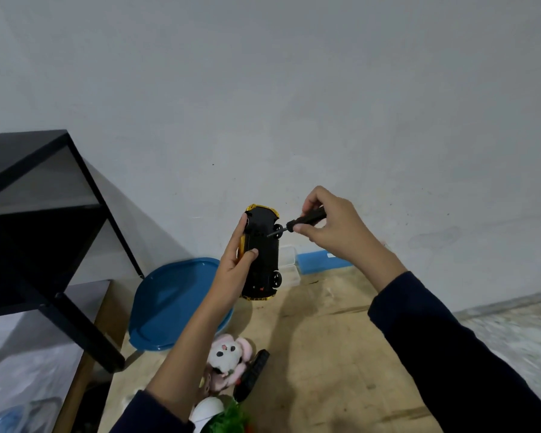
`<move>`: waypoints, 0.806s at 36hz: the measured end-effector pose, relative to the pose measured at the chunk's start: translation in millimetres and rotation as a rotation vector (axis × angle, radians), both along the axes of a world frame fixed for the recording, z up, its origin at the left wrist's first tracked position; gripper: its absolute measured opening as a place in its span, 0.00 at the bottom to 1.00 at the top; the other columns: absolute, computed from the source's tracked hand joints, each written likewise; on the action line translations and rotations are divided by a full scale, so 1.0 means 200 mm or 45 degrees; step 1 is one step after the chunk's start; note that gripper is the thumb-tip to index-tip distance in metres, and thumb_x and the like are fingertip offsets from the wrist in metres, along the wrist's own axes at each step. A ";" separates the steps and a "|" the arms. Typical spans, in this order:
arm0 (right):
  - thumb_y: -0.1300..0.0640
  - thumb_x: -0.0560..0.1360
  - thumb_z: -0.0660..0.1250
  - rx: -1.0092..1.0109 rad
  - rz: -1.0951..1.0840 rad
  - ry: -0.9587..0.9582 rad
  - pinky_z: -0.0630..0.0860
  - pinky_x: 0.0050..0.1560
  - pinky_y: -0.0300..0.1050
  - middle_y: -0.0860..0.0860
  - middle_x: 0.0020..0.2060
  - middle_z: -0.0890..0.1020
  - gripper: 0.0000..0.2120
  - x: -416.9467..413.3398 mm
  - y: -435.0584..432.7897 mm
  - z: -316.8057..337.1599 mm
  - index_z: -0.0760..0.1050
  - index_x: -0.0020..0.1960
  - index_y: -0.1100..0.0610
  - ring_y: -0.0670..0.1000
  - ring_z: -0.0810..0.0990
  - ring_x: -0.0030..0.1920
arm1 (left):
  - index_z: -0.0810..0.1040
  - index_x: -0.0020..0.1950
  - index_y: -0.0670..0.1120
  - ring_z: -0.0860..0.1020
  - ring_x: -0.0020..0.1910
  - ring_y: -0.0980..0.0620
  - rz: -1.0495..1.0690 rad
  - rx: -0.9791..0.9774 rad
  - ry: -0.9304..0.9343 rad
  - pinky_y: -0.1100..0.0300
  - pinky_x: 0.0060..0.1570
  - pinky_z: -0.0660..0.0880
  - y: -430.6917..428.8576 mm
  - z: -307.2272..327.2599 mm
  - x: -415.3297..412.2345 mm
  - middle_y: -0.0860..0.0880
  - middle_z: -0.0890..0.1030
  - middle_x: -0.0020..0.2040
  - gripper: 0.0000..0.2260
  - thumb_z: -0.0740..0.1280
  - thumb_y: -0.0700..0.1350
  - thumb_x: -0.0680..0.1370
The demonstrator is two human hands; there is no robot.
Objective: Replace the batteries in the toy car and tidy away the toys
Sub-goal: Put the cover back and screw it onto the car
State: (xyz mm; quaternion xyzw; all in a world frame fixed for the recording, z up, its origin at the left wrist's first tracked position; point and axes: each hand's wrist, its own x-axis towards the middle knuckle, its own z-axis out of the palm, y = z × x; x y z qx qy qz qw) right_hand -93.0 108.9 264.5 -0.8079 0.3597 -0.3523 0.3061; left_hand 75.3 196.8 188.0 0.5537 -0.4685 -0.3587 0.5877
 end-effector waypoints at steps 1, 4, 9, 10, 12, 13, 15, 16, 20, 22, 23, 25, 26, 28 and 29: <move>0.56 0.71 0.73 0.035 -0.010 -0.020 0.78 0.39 0.45 0.53 0.40 0.79 0.12 0.00 0.01 0.00 0.69 0.44 0.58 0.51 0.81 0.37 | 0.58 0.75 0.58 0.76 0.49 0.72 0.000 0.000 -0.005 0.74 0.42 0.73 0.00 0.00 -0.01 0.57 0.71 0.65 0.27 0.56 0.34 0.81; 0.50 0.74 0.68 0.017 -0.054 -0.062 0.78 0.40 0.47 0.52 0.39 0.79 0.13 -0.01 0.01 -0.02 0.69 0.44 0.58 0.51 0.81 0.36 | 0.57 0.75 0.57 0.77 0.48 0.72 0.003 -0.010 -0.013 0.75 0.42 0.73 0.00 0.01 -0.02 0.59 0.72 0.62 0.28 0.55 0.34 0.81; 0.57 0.70 0.73 -0.075 -0.043 -0.080 0.72 0.39 0.36 0.51 0.43 0.77 0.14 -0.02 0.00 -0.03 0.69 0.49 0.56 0.48 0.77 0.41 | 0.57 0.75 0.59 0.76 0.47 0.73 -0.011 0.003 -0.003 0.75 0.41 0.73 0.00 0.00 -0.04 0.64 0.71 0.61 0.27 0.56 0.35 0.81; 0.55 0.71 0.72 -0.049 -0.059 -0.091 0.73 0.37 0.37 0.53 0.40 0.77 0.14 -0.02 0.01 -0.02 0.69 0.49 0.57 0.48 0.76 0.37 | 0.58 0.75 0.59 0.76 0.47 0.74 -0.014 0.006 -0.001 0.75 0.42 0.73 0.00 0.00 -0.04 0.66 0.71 0.60 0.27 0.56 0.35 0.81; 0.51 0.74 0.68 -0.009 -0.067 -0.112 0.71 0.34 0.40 0.55 0.39 0.77 0.14 -0.02 0.02 -0.03 0.66 0.50 0.56 0.47 0.73 0.32 | 0.58 0.75 0.59 0.76 0.48 0.74 -0.011 0.009 0.005 0.75 0.42 0.73 0.01 0.00 -0.04 0.67 0.71 0.60 0.27 0.56 0.35 0.81; 0.51 0.74 0.68 -0.003 -0.053 -0.117 0.70 0.36 0.38 0.55 0.41 0.77 0.13 -0.02 0.01 -0.03 0.65 0.51 0.55 0.46 0.73 0.33 | 0.58 0.75 0.59 0.76 0.48 0.74 -0.006 0.009 0.010 0.75 0.42 0.73 0.01 -0.01 -0.05 0.66 0.71 0.60 0.27 0.56 0.35 0.81; 0.55 0.74 0.69 -0.013 -0.026 -0.054 0.68 0.37 0.30 0.51 0.47 0.76 0.14 -0.02 0.01 -0.04 0.65 0.52 0.54 0.43 0.74 0.39 | 0.58 0.75 0.58 0.76 0.48 0.73 0.008 0.007 0.013 0.75 0.42 0.73 0.01 -0.01 -0.05 0.65 0.71 0.60 0.27 0.56 0.34 0.81; 0.57 0.73 0.70 -0.009 -0.016 -0.010 0.68 0.36 0.29 0.50 0.48 0.75 0.15 -0.03 0.01 -0.04 0.65 0.51 0.53 0.44 0.74 0.40 | 0.58 0.75 0.58 0.77 0.47 0.72 0.013 0.007 0.014 0.75 0.42 0.73 0.01 -0.01 -0.05 0.64 0.72 0.60 0.27 0.56 0.34 0.81; 0.54 0.73 0.70 -0.038 -0.058 0.057 0.73 0.34 0.38 0.52 0.39 0.76 0.12 -0.03 0.02 -0.04 0.67 0.44 0.56 0.49 0.75 0.36 | 0.58 0.74 0.59 0.77 0.48 0.70 0.026 0.003 0.005 0.73 0.43 0.74 0.01 -0.03 -0.05 0.59 0.72 0.63 0.27 0.56 0.34 0.81; 0.49 0.75 0.66 -0.010 -0.101 0.049 0.75 0.35 0.48 0.58 0.37 0.77 0.14 -0.02 0.03 -0.04 0.65 0.40 0.56 0.56 0.77 0.36 | 0.58 0.73 0.60 0.77 0.49 0.70 0.035 0.003 0.004 0.73 0.43 0.74 0.01 -0.04 -0.05 0.56 0.72 0.65 0.27 0.56 0.34 0.81; 0.47 0.76 0.64 0.010 -0.124 0.038 0.76 0.35 0.50 0.60 0.37 0.78 0.15 -0.02 0.03 -0.05 0.65 0.39 0.56 0.57 0.76 0.35 | 0.58 0.74 0.59 0.77 0.48 0.70 0.035 -0.001 0.010 0.73 0.43 0.74 0.01 -0.04 -0.06 0.56 0.72 0.65 0.27 0.56 0.34 0.81; 0.46 0.77 0.62 0.048 -0.128 0.026 0.75 0.33 0.47 0.60 0.39 0.77 0.15 -0.03 0.04 -0.04 0.64 0.41 0.56 0.55 0.75 0.34 | 0.58 0.74 0.58 0.77 0.48 0.70 0.032 -0.007 0.013 0.74 0.43 0.74 0.02 -0.04 -0.06 0.58 0.72 0.63 0.27 0.56 0.33 0.81; 0.48 0.77 0.63 0.063 -0.098 0.027 0.74 0.30 0.42 0.57 0.40 0.76 0.14 -0.03 0.04 -0.03 0.65 0.43 0.57 0.54 0.75 0.34 | 0.58 0.74 0.59 0.77 0.48 0.71 0.029 -0.006 0.013 0.74 0.43 0.73 0.02 -0.04 -0.06 0.59 0.73 0.62 0.27 0.56 0.34 0.81; 0.53 0.75 0.67 0.070 -0.029 0.050 0.70 0.24 0.32 0.53 0.44 0.75 0.12 -0.05 0.04 -0.02 0.66 0.46 0.59 0.51 0.76 0.32 | 0.58 0.74 0.59 0.77 0.49 0.71 0.024 -0.001 0.012 0.74 0.44 0.73 0.02 -0.04 -0.06 0.62 0.73 0.61 0.27 0.56 0.34 0.81; 0.56 0.74 0.69 0.071 -0.015 0.036 0.70 0.24 0.31 0.52 0.44 0.76 0.12 -0.05 0.04 -0.02 0.66 0.46 0.59 0.51 0.77 0.31 | 0.58 0.74 0.59 0.76 0.49 0.72 0.020 0.004 0.011 0.74 0.44 0.73 0.02 -0.04 -0.05 0.63 0.72 0.61 0.27 0.56 0.34 0.81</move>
